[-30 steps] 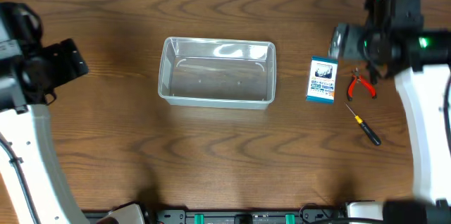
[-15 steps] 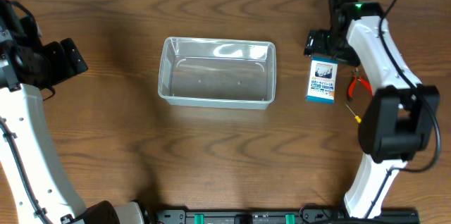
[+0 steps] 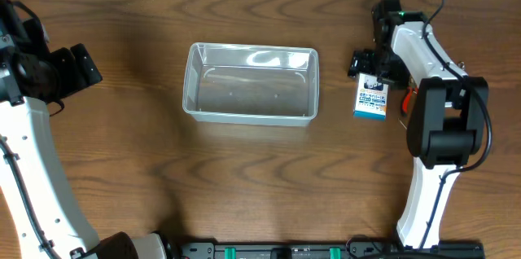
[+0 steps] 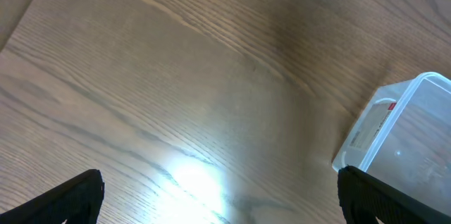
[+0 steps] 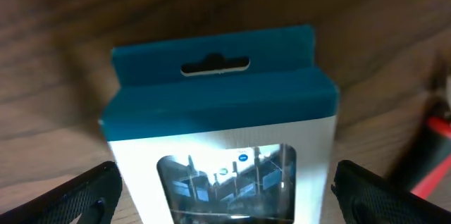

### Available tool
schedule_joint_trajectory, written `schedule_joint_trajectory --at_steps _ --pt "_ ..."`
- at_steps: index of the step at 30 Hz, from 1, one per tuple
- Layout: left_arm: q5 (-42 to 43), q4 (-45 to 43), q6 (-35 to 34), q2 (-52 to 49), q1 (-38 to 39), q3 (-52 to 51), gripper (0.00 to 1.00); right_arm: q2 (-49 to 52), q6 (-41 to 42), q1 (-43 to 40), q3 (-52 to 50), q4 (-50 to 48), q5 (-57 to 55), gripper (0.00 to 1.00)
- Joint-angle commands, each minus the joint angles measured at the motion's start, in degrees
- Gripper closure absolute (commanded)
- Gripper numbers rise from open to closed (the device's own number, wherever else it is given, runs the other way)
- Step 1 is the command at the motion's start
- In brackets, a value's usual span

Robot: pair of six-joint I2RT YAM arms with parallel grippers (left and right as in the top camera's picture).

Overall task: Pack container
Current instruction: 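Lower the right gripper onto the blue screwdriver-set box and grasp it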

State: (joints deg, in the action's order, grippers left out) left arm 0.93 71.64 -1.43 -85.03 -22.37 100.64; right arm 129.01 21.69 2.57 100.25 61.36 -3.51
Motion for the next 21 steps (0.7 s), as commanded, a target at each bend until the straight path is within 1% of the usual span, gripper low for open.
schedule_joint_trajectory --at_steps 1,6,13,16,18,20,21 --pt "0.1 0.2 0.7 -0.1 -0.2 -0.3 0.02 2.0 -0.1 -0.3 0.5 1.1 0.8 0.01" --pt "0.1 0.2 0.7 -0.1 -0.2 -0.3 0.02 3.3 -0.1 0.1 -0.3 4.0 2.5 0.01" --pt "0.1 0.2 0.8 -0.1 -0.2 -0.3 0.02 3.3 -0.1 1.1 -2.5 3.6 2.5 0.01" --pt "0.1 0.2 0.8 -0.1 -0.2 -0.3 0.02 3.3 -0.1 1.1 -2.5 4.1 2.5 0.03" --pt "0.1 0.4 0.8 -0.1 -0.2 -0.3 0.02 3.3 -0.1 1.1 -2.5 4.3 2.5 0.10" --pt "0.1 0.6 0.8 -0.1 -0.2 -0.3 0.02 3.3 -0.1 1.1 -2.5 4.4 2.8 0.26" --pt "0.1 0.7 0.8 -0.1 -0.2 -0.3 0.02 3.3 -0.1 1.1 -2.5 4.4 3.0 0.31"
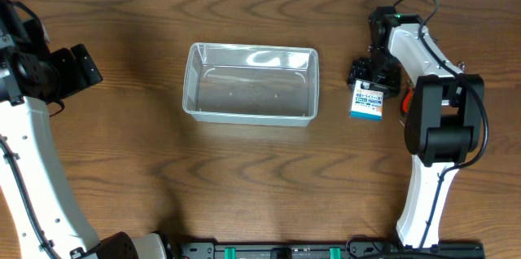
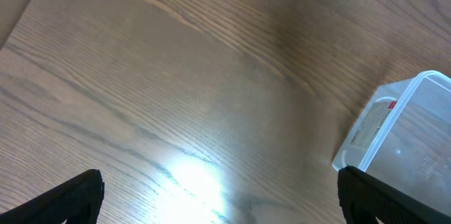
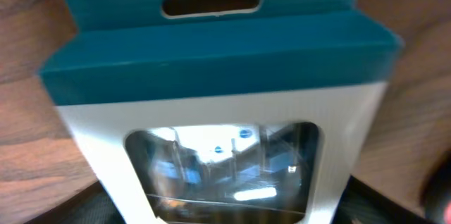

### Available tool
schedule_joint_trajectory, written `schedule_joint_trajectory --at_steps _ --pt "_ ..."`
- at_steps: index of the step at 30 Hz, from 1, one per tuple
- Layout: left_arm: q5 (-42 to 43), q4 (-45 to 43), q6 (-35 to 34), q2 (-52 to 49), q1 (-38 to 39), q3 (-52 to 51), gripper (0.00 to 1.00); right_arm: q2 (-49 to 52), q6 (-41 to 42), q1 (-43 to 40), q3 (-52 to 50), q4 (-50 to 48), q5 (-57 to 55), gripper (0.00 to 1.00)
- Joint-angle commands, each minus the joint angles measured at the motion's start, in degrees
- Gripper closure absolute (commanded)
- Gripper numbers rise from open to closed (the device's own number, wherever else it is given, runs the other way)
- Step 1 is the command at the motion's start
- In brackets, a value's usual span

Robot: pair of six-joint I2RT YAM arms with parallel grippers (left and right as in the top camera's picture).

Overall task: Pack container
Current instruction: 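Lower the right gripper onto the blue screwdriver-set box and grasp it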

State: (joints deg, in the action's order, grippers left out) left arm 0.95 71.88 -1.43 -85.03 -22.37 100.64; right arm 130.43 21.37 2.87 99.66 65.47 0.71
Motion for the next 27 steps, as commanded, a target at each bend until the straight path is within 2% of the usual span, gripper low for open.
schedule_joint_trajectory --at_steps 1,16,21,27 --pt "0.1 0.5 0.8 -0.1 -0.2 -0.3 0.02 1.9 0.3 0.8 -1.9 0.3 -1.0 0.32" --pt "-0.1 0.8 0.8 -0.1 -0.2 -0.3 0.02 1.9 0.2 0.8 -1.9 -0.3 -0.3 0.34" --pt "-0.1 0.8 0.8 -0.1 -0.2 -0.3 0.02 1.6 -0.9 0.8 -0.4 -0.2 -0.3 0.43" --pt "-0.1 0.8 0.8 -0.1 -0.2 -0.3 0.02 -1.7 -2.8 1.3 5.5 3.2 -2.4 0.45"
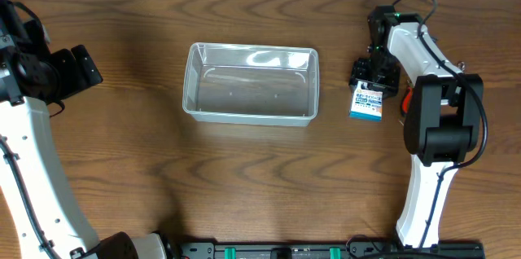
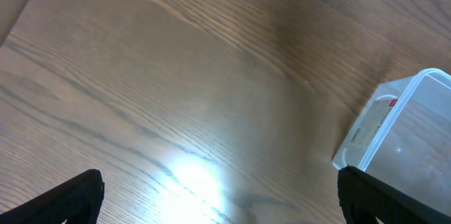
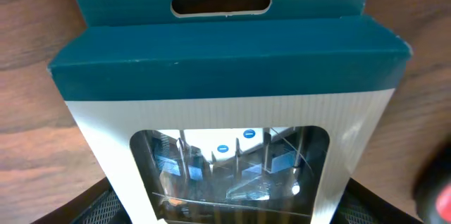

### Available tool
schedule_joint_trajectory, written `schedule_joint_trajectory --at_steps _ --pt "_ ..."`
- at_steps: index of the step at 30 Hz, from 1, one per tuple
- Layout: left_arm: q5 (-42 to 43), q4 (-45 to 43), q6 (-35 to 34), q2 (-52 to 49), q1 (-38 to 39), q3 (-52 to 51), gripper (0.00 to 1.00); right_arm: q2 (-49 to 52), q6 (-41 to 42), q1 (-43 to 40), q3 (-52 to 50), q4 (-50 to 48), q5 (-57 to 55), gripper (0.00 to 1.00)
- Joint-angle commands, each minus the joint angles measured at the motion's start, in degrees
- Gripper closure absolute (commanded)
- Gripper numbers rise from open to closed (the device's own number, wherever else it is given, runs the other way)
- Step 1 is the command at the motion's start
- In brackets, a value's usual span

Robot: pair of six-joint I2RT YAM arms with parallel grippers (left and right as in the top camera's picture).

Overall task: Pack container
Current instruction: 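Lower the right gripper onto the blue screwdriver-set box and grasp it, then carry the box into the container and release it with the right gripper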

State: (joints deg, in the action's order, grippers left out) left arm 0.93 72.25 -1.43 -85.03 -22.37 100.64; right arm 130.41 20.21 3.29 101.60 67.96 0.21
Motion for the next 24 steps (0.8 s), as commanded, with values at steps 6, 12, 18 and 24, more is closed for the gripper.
schedule_joint_trajectory --at_steps 6,12,18,24 --pt "0.0 0.4 0.8 -0.1 -0.2 -0.3 0.02 -7.3 -6.1 3.2 10.4 3.8 -3.8 0.46" --pt "0.0 0.4 0.7 -0.1 -0.2 -0.3 0.02 -13.4 -18.3 8.9 14.1 3.6 -3.8 0.46" --pt "0.0 0.4 0.7 -0.1 -0.2 -0.3 0.02 -17.6 -38.2 19.5 14.8 -2.9 1.9 0.38" --pt "0.0 0.5 0.7 -0.1 -0.2 -0.3 0.02 -15.4 -47.8 27.8 14.5 -7.8 3.3 0.32"
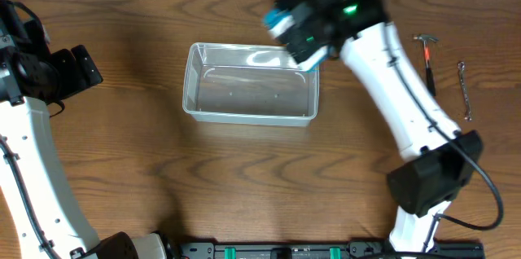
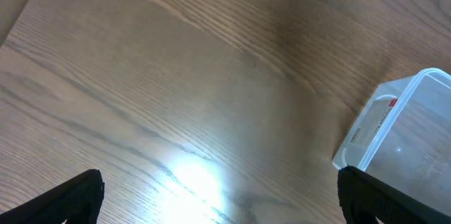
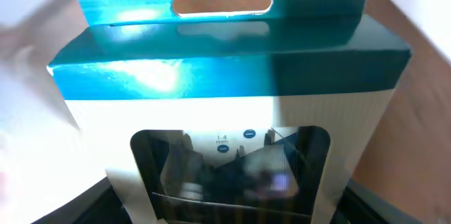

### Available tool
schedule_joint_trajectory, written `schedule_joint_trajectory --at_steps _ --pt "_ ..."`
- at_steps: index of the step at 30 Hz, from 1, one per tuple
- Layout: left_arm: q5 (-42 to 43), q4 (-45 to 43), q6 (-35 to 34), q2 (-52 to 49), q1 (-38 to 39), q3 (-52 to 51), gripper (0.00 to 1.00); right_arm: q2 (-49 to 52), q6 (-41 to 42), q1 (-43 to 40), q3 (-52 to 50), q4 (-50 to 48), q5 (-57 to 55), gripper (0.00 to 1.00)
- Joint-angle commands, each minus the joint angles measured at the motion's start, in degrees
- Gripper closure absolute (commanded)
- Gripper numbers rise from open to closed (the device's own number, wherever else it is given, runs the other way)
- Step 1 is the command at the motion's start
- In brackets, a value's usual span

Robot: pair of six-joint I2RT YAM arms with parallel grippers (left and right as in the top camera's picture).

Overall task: Pack container
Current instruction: 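Carry the box into the container and release it with the right gripper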

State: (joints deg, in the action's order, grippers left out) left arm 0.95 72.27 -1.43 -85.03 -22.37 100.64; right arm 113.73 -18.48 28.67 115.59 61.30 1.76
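The clear plastic container [image 1: 251, 83] stands empty at the table's middle; its corner [image 2: 394, 132] shows in the left wrist view. My right gripper [image 1: 295, 27] is raised above the container's far right corner, shut on the blue-and-white boxed item [image 3: 225, 104], which fills the right wrist view, its teal edge [image 1: 278, 21] showing from above. My left gripper [image 2: 218, 203] hangs open over bare wood far to the left of the container, nothing between its fingers.
A small hammer [image 1: 426, 57] and a thin metal tool [image 1: 465, 88] lie on the table at the far right. The left arm [image 1: 32, 80] stands along the left edge.
My right gripper, then down on the boxed item to the right of the container, now holds it lifted above the container's far right corner. A hammer and metal tool are uncovered at right.
My right gripper hovered over the boxed item lying right of the container, then was lower around it, then closed in on it. Now the box is off the table, over the container's far right corner. The left arm has stayed still throughout.
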Motion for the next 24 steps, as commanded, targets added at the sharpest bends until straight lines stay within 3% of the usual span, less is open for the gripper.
schedule_joint_trajectory --at_steps 1,8,17,20,23,24 --pt "0.0 0.4 0.7 -0.1 -0.2 -0.3 0.02 2.4 -10.3 3.3 0.5 -1.8 2.1 0.32" --pt "0.0 0.4 0.7 -0.1 -0.2 -0.3 0.02 11.0 -14.6 6.7 0.5 -1.7 10.7 0.36" --pt "0.0 1.0 0.7 -0.1 -0.2 -0.3 0.02 19.2 -14.6 7.1 0.5 1.1 10.9 0.33" --pt "0.0 1.0 0.7 -0.1 -0.2 -0.3 0.02 19.5 -14.6 7.1 0.5 1.2 10.5 0.14" --pt "0.0 1.0 0.7 -0.1 -0.2 -0.3 0.02 17.8 -14.6 7.0 1.0 0.9 10.0 0.08" --pt "0.0 1.0 0.7 0.0 -0.2 -0.3 0.02 17.2 -14.6 7.0 1.5 1.1 9.7 0.02"
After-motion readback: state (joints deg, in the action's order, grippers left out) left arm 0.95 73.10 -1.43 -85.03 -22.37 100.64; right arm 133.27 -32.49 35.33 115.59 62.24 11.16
